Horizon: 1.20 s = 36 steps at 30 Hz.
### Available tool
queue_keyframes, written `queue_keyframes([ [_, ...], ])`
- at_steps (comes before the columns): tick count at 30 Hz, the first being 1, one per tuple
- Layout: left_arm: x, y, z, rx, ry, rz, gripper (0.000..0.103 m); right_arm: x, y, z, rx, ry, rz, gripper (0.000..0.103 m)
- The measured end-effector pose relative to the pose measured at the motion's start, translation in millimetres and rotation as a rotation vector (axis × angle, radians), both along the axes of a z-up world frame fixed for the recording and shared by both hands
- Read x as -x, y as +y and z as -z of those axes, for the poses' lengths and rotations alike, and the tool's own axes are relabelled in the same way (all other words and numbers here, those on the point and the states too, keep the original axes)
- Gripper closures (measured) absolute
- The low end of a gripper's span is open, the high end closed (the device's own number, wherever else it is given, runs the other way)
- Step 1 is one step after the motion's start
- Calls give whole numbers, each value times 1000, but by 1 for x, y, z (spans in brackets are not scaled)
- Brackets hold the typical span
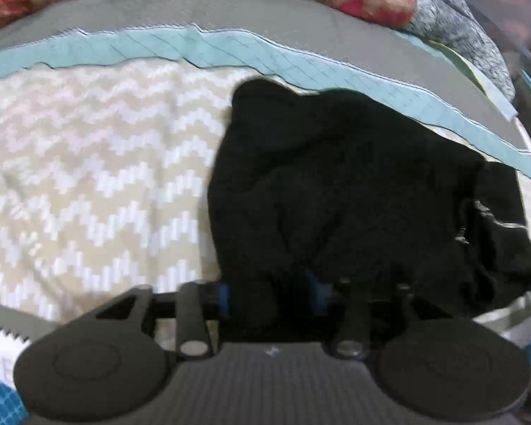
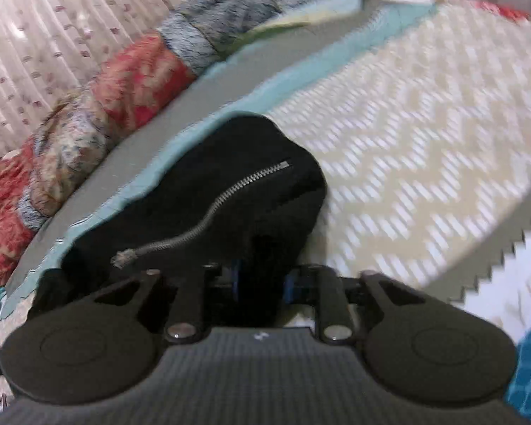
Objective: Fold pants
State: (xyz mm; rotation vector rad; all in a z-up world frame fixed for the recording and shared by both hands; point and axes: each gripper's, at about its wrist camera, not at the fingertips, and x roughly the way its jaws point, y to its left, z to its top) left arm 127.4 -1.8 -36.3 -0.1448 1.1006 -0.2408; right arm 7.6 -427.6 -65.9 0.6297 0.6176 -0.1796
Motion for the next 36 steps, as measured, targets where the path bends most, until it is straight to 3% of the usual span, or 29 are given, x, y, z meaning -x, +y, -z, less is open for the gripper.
queue_keyframes([
  [1, 4, 3, -6, 15, -25, 1, 54, 7, -4, -6, 24, -23, 65, 46],
  [2, 8, 9, -13, 43, -52, 1, 49, 18, -6, -15, 76, -62, 144, 45],
  [3, 12, 16, -20, 66, -85, -7, 44, 25, -5, -25, 119, -108, 193, 46],
  [4, 14, 21, -25, 79, -118, -18, 41, 29, -3, -34, 138, -157, 184, 54],
  [5, 13, 27, -30, 85, -149, -33, 35, 26, 5, -46, 150, -207, 121, 64],
  [6, 10, 31, -32, 89, -166, -47, 29, 20, 19, -58, 166, -241, 21, 64],
  [9, 0, 32, -23, 109, -138, -88, 28, -24, 76, -73, 157, -259, -365, 62],
  [10, -1, 31, -19, 118, -131, -89, 28, -40, 91, -69, 144, -253, -436, 50],
  [11, 1, 29, -15, 119, -126, -89, 28, -60, 106, -60, 125, -240, -485, 32],
  [13, 5, 25, -5, 110, -114, -87, 28, -99, 130, -37, 87, -179, -525, 24],
  [15, 10, 24, 2, 107, -95, -90, 28, -132, 150, -14, 17, -75, -582, 25],
  [16, 14, 23, 5, 110, -83, -87, 28, -141, 159, -8, -3, -38, -629, 48],
  [17, 16, 20, 7, 110, -77, -82, 28, -146, 169, -7, 36, -19, -667, 87],
  [20, 19, 9, 11, 91, -88, -53, 28, -141, 166, -36, 159, -128, -653, 92],
  [22, 16, -1, 15, 108, -87, -37, 28, -145, 156, -39, 245, -145, -622, 92],
  [24, 13, -15, 23, 103, -72, -25, 27, -155, 165, -16, 415, -76, -628, 91],
  [25, 13, -24, 28, 69, -74, -15, 25, -161, 165, 1, 436, -16, -632, 90],
  [27, 19, -41, 34, -11, -110, 17, 18, -159, 152, 4, 354, -28, -583, 86],
  [29, 22, -45, 30, -32, -130, 27, 18, -150, 144, -10, 321, -54, -492, 57],
  [32, 18, -25, 18, 59, -107, 7, 18, -114, 133, -34, 240, -174, -454, 52],
  [36, 16, 1, -11, 124, -195, -36, 12, -73, 127, -34, 87, -171, -505, 52],
])
